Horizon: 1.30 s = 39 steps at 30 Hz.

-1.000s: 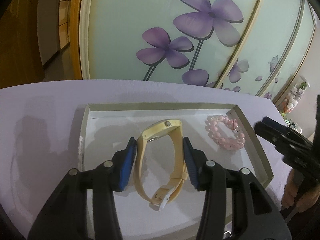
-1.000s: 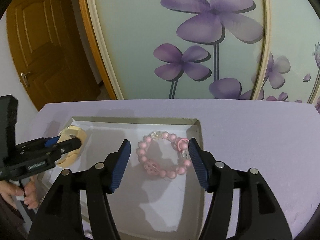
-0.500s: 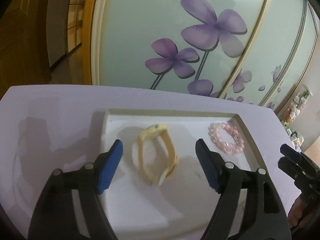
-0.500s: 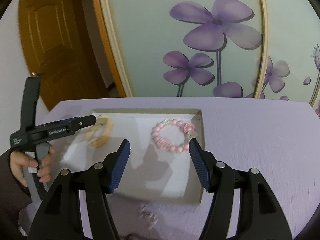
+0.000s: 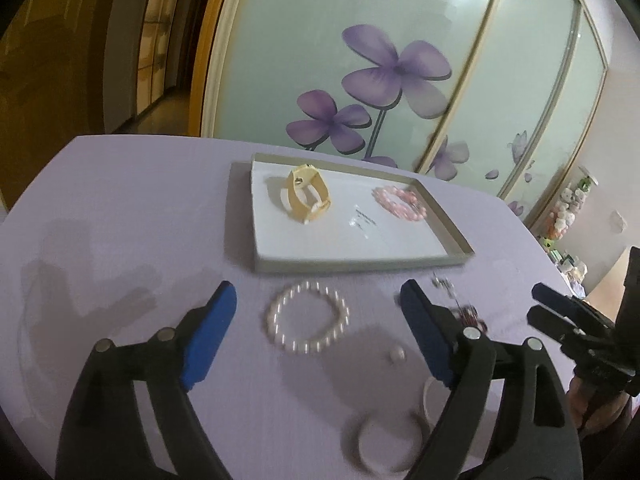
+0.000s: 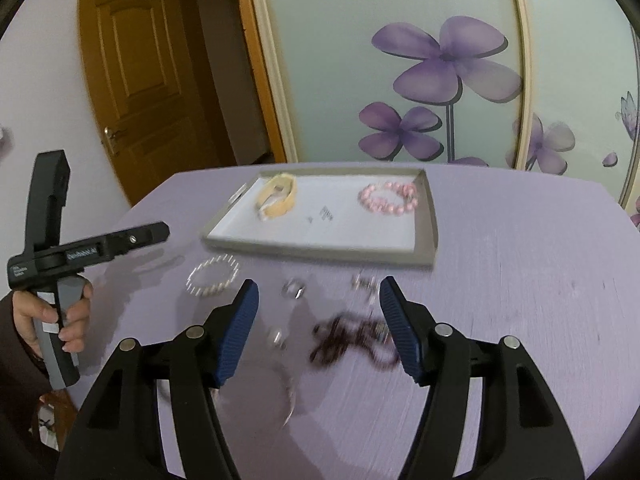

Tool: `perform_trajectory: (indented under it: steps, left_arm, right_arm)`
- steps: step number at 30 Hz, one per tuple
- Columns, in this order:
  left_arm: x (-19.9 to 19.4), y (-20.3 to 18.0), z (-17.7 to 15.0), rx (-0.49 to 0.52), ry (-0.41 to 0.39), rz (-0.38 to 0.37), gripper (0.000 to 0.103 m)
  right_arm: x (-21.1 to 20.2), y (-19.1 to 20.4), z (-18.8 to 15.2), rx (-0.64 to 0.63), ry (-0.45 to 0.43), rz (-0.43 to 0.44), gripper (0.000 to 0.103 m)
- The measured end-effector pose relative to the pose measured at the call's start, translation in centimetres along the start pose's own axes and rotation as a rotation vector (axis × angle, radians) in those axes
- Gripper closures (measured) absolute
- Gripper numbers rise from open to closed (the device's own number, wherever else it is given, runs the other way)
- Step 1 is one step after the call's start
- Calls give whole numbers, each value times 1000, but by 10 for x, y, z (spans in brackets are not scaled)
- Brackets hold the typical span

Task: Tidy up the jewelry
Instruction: 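Withdraw both open tools from the tray back over the remaining jewelry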

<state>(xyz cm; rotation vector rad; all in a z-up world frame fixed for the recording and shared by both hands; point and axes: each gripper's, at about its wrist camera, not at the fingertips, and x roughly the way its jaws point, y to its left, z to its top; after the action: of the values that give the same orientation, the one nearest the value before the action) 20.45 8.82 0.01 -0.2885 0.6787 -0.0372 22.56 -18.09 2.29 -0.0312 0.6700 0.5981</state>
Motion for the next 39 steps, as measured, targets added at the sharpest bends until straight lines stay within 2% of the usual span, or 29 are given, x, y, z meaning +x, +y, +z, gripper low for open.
perform_trajectory:
  steps: [7, 12, 22, 30, 36, 37, 39]
  left_arm:
    - [-35, -1, -27, -21, -27, -5, 16]
    - [-40, -9, -51, -11, 8, -26, 12]
    - [-12, -53, -100, 63, 128, -59, 11]
    - [12, -72, -114, 140, 190, 22, 10]
    - [25, -82, -113, 194, 190, 115, 12]
    - [27, -83, -113, 202, 189, 129, 13]
    - [27, -84, -113, 217, 183, 154, 23]
  right_arm:
    - [-6, 23, -50, 7, 68, 7, 35]
    - [-9, 26, -73, 40, 81, 8, 33]
    - [-38, 10, -73, 97, 12, -32, 33]
    - [-52, -9, -73, 156, -14, -38, 32]
    - [-50, -9, -73, 163, -9, -25, 32]
    - [-48, -9, -73, 162, -7, -23, 32]
    - [-47, -7, -73, 162, -5, -18, 32]
